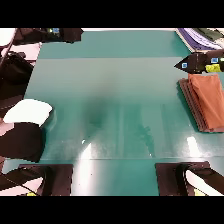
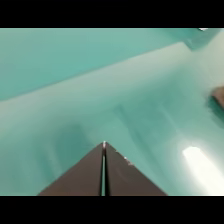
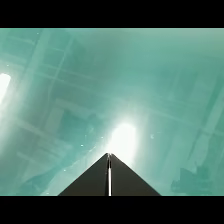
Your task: Fold the shirts.
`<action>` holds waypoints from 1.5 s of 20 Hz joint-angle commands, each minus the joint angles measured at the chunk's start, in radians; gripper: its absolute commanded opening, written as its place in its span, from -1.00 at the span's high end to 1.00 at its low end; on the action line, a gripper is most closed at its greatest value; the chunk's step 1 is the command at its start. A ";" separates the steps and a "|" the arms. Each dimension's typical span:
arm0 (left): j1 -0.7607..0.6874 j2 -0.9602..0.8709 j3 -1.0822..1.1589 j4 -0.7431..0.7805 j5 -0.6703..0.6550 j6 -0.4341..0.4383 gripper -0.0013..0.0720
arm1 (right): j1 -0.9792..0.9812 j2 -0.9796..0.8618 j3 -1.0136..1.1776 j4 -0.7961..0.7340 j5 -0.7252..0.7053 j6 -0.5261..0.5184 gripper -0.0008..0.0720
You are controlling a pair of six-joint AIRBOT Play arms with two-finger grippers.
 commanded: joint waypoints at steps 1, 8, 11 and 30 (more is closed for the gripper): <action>0.084 0.045 0.002 0.192 -0.206 -0.041 0.89 | 0.000 0.000 0.001 0.000 0.015 0.000 0.93; 0.443 0.166 -0.327 0.287 -0.433 -0.049 0.88 | 0.000 -0.002 0.001 0.000 0.023 0.000 0.93; 0.540 0.164 -0.583 0.287 -0.347 -0.060 -0.95 | 0.000 -0.002 0.001 0.000 0.024 0.000 0.93; 0.394 0.391 -0.348 0.214 -0.137 -0.084 0.90 | 0.000 0.097 0.003 0.063 -0.205 0.006 0.93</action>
